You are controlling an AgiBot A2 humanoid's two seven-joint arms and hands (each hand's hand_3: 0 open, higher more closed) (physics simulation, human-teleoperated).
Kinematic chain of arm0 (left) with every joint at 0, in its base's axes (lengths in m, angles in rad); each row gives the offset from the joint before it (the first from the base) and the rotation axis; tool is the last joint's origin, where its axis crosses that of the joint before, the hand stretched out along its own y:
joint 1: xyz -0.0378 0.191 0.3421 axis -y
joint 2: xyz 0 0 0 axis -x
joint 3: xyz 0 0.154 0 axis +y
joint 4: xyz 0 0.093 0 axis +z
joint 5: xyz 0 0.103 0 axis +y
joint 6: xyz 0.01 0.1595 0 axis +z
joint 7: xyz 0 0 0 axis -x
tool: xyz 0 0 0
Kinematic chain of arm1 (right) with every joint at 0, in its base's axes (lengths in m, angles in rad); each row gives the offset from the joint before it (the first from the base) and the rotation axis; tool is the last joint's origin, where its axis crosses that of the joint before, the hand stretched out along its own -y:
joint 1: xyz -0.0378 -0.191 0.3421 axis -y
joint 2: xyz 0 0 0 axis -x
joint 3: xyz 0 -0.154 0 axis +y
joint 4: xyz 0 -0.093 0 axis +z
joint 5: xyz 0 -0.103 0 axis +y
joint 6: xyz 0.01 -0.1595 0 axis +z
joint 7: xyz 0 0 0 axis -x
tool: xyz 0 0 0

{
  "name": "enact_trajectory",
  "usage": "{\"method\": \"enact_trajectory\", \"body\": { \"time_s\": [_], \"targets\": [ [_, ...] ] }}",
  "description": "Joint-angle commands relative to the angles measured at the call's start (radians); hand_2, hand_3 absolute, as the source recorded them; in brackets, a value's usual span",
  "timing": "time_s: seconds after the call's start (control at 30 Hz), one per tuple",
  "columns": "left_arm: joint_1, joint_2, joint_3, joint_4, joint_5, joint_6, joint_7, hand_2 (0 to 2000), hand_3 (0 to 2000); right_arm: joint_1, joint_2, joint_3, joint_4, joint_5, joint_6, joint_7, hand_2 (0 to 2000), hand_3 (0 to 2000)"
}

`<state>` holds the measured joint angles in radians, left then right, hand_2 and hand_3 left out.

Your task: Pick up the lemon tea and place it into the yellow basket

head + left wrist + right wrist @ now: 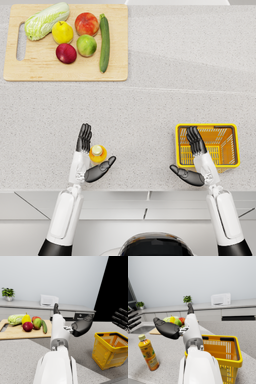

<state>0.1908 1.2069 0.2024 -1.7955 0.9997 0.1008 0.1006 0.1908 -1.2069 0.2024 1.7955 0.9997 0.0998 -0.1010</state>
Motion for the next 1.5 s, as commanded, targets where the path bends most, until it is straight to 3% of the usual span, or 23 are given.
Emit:
{"method": "enact_trajectory", "body": {
  "time_s": [0.03, 0.37, 0.47, 0.57, 0.7, 0.97, 1.27, 1.5],
  "targets": [
    [0.000, 0.000, 0.000, 0.000, 0.000, 0.000, 0.000, 0, 0, 0.000, 0.000, 0.000, 0.000, 0.000, 0.000, 0.000, 0, 0],
    [0.002, 0.001, 0.030, 0.016, 0.000, 0.000, 0.000, 0, 0, 0.002, -0.001, 0.030, -0.016, 0.000, 0.000, 0.000, 0, 0],
    [-0.003, 0.008, -0.048, -0.060, 0.000, -0.064, -0.064, 0, 0, 0.012, -0.017, -0.018, 0.083, 0.000, -0.063, 0.064, 0, 0],
    [-0.017, 0.011, -0.075, -0.058, 0.000, -0.087, -0.087, 0, 0, -0.002, -0.019, -0.096, 0.134, 0.000, -0.086, 0.087, 0, 0],
    [-0.039, 0.013, -0.070, -0.024, 0.177, -0.097, -0.097, 0, 0, -0.058, -0.013, -0.152, 0.152, 0.177, -0.096, 0.097, 0, 0],
    [-0.038, 0.035, -0.007, 0.270, 0.283, -0.101, -0.100, 0, 0, -0.073, -0.028, -0.184, 0.141, 0.283, -0.099, 0.101, 0, 0],
    [0.049, 0.093, 0.026, 0.621, 0.290, -0.101, -0.101, 0, 0, -0.058, -0.051, -0.140, 0.138, 0.290, -0.100, 0.101, 0, 0],
    [0.101, 0.132, 0.036, 0.652, 0.290, -0.102, -0.101, 0, 0, -0.049, -0.069, -0.104, 0.106, 0.290, -0.100, 0.101, 0, 0]
  ]
}}
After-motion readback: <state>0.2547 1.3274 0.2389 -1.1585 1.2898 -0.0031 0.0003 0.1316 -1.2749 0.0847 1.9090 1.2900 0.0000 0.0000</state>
